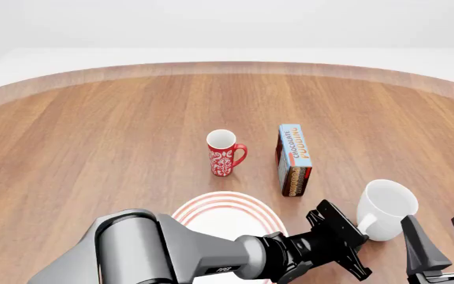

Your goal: Pick up the white mug and put it on the plate, and put the chocolate pudding to the right of the plate.

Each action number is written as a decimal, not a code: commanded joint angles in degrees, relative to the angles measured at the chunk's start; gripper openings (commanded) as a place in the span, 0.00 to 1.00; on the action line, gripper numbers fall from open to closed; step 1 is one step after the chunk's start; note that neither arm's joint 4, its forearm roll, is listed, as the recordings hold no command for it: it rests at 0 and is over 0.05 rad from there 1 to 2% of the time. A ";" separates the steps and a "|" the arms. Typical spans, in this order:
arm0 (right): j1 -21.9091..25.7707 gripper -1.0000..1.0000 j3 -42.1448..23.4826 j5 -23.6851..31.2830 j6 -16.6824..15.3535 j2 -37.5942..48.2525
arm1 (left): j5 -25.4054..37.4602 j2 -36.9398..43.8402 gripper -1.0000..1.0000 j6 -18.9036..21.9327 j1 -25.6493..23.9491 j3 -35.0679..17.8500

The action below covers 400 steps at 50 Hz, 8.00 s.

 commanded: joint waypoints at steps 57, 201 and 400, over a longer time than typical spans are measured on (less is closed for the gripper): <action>0.37 1.00 0.15 0.30 -0.31 -0.01 | -6.64 -8.90 0.00 0.75 0.50 10.77; 0.21 1.00 0.19 -0.10 -1.73 -0.01 | -1.69 -73.75 0.00 10.41 10.19 62.79; 0.62 1.00 0.06 -0.58 -2.23 -0.02 | -23.95 -56.92 1.00 -2.46 14.91 81.51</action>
